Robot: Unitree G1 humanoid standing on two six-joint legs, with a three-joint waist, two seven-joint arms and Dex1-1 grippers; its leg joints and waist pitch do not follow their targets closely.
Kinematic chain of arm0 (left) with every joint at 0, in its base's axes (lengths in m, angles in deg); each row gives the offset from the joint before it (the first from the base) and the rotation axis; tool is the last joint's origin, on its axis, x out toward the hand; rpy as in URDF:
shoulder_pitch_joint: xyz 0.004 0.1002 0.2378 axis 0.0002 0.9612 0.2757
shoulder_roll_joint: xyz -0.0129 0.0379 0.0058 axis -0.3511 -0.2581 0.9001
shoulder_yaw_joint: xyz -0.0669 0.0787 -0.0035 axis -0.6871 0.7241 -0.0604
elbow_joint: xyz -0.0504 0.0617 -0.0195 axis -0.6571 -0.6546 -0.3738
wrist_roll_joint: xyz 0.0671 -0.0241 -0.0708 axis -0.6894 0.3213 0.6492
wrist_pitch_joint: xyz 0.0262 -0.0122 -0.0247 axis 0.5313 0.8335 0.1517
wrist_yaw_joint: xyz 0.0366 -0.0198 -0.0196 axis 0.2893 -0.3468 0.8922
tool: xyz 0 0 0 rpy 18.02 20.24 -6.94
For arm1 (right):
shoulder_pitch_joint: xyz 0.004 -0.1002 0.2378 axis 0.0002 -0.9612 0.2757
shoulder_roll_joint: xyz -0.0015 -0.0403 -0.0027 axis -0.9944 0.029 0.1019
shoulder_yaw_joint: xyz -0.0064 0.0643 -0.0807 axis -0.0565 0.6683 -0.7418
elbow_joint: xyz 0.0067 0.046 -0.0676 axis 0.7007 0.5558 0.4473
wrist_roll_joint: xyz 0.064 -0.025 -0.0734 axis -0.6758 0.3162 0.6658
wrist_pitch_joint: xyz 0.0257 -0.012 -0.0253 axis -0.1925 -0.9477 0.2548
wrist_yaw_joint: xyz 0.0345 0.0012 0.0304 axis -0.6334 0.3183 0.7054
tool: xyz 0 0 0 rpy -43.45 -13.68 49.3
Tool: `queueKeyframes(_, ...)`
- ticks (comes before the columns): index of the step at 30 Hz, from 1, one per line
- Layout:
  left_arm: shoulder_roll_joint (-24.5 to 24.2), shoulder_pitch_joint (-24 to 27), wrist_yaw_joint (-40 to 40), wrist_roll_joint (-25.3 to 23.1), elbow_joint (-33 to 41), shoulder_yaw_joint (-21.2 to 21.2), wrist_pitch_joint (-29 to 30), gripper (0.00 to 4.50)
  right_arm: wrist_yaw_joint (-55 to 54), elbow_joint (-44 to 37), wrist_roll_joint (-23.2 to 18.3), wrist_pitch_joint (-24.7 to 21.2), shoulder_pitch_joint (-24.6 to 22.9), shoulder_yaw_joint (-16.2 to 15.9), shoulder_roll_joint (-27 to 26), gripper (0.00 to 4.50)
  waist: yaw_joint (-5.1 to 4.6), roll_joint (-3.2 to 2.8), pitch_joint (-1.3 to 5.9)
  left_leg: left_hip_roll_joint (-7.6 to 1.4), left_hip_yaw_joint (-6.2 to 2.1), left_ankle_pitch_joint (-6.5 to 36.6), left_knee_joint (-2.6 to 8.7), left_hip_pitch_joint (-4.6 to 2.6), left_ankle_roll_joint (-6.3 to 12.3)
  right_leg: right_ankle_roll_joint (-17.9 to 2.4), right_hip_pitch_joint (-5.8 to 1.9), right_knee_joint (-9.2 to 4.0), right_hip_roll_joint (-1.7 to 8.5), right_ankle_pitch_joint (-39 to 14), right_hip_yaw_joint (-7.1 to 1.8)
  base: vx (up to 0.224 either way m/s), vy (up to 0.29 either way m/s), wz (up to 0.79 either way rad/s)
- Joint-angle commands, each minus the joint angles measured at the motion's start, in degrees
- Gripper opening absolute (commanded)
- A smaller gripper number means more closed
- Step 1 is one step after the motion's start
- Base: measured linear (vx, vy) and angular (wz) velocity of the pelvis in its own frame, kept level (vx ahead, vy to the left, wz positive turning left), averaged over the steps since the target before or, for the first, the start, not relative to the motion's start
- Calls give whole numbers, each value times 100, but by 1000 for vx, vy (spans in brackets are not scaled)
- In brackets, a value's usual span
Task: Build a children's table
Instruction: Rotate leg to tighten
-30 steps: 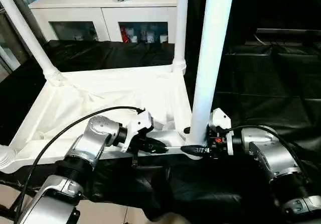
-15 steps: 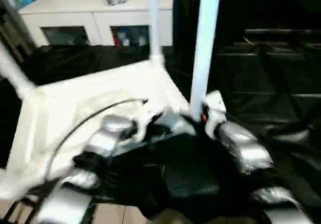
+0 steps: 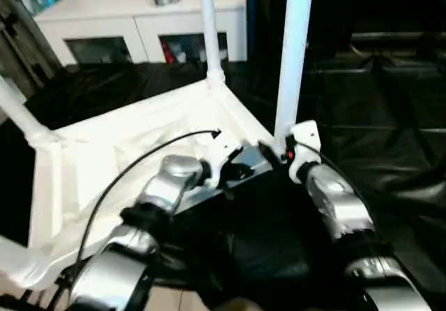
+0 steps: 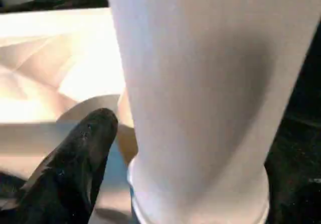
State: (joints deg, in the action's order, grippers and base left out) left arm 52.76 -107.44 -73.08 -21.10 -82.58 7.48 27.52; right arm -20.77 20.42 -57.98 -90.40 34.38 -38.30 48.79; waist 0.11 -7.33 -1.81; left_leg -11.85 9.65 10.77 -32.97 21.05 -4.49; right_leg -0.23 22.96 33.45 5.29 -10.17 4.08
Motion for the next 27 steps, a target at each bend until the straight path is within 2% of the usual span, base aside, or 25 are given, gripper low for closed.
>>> queueKeyframes(1,98,-29,-302,240,407,161,-201,0,715,51,4,-145,-162,-795,-213,394,-17,133,358,-20,20,737,273,34,789,-1471,-373,-349,198,-373,-117,0,0,0)
queueKeyframes(3,-143,186,-882,479,770,135,-227,0,1416,-314,-85,-187,-196,-968,160,394,-4,321,355,-24,39,635,269,67,917,-1502,-407,-331,203,-381,-120,0,0,0)
queueKeyframes(4,-267,277,-1211,584,871,147,-324,0,1948,-442,-216,-148,-201,-1010,377,394,17,358,361,-28,37,628,258,75,949,-1515,-418,-297,214,-436,-124,0,0,0)
queueKeyframes(5,-362,342,-1338,606,879,142,-395,0,2223,-448,-272,-111,-209,-1030,469,394,67,308,361,-46,42,606,246,57,1021,-1527,-382,-283,236,-578,-133,0,0,0)
queueKeyframes(6,-434,387,-1374,586,890,148,-409,0,2385,-450,-286,-87,-224,-1057,526,394,64,226,346,-64,47,617,250,37,1020,-1519,-341,-299,231,-656,-141,0,0,0)
queueKeyframes(7,-522,441,-1452,583,927,155,-413,0,2562,-463,-235,-37,-241,-1131,633,394,55,270,341,-99,56,665,255,5,988,-1542,-307,-317,210,-616,-149,0,0,0)
queueKeyframes(8,-608,503,-1582,604,1025,178,-344,0,2794,-542,-258,-80,-265,-1161,760,394,52,388,324,-89,62,701,268,25,943,-1568,-330,-298,195,-580,-147,0,0,0)
queueKeyframes(9,-727,592,-1832,666,1183,231,-255,0,3162,-695,-378,-203,-303,-1181,919,394,65,459,301,-91,67,790,283,35,911,-1536,-330,-298,206,-754,-160,0,0,0)
queueKeyframes(10,-790,631,-1946,686,1237,261,-215,0,3344,-741,-443,-245,-311,-1183,985,394,94,412,300,-95,54,839,286,28,873,-1522,-336,-280,225,-883,-167,0,0,0)
queueKeyframes(11,-827,647,-1992,680,1257,279,-235,0,3413,-748,-447,-243,-310,-1196,1021,394,116,352,298,-119,58,897,287,-13,818,-1501,-293,-295,233,-1022,-182,0,0,0)
queueKeyframes(13,-963,690,-2102,651,1343,325,-280,0,3779,-819,-505,-274,-297,-1269,1203,394,118,509,284,-121,69,878,293,1,771,-1526,-286,-286,215,-908,-198,0,0,0)
queueKeyframes(14,-986,700,-2105,653,1374,326,-271,0,3864,-851,-538,-298,-298,-1291,1244,394,148,486,273,-125,58,970,308,-9,715,-1507,-286,-279,226,-1039,-202,0,0,0)
queueKeyframes(16,-1043,718,-2123,661,1444,323,-235,0,4071,-917,-609,-369,-294,-1349,1340,394,177,489,267,-132,71,1066,308,-40,632,-1500,-261,-297,228,-1102,-217,0,0,0)
queueKeyframes(18,-1162,737,-2314,699,1537,350,-204,0,4270,-845,-516,-286,-231,-1442,1438,394,188,517,269,-125,69,1008,308,-30,589,-1509,-275,-284,227,-983,-223,0,0,0)
queueKeyframes(20,-1238,742,-2444,707,1608,384,-163,0,4378,-783,-496,-264,-187,-1460,1472,394,206,592,273,-116,73,859,296,-11,623,-1530,-286,-257,232,-857,-224,0,0,0)
queueKeyframes(21,-1289,736,-2503,700,1642,408,-150,0,4486,-783,-519,-301,-169,-1472,1492,394,225,562,276,-115,68,820,290,-19,621,-1544,-286,-248,240,-856,-223,0,0,0)
queueKeyframes(23,-1326,723,-2535,685,1647,421,-164,0,4576,-773,-537,-326,-151,-1487,1501,378,226,566,277,-119,74,777,282,-26,630,-1592,-282,-237,228,-718,-224,0,0,0)
queueKeyframes(24,-1370,703,-2571,689,1669,419,-159,0,4613,-712,-536,-325,-107,-1493,1469,362,233,532,283,-112,72,746,273,-22,637,-1625,-288,-227,226,-591,-224,0,0,0)
queueKeyframes(27,-1409,682,-2607,701,1664,448,-177,0,4596,-662,-602,-370,-78,-1505,1411,347,248,549,291,-110,68,679,270,-24,658,-1693,-300,-204,224,-427,-217,0,0,0)
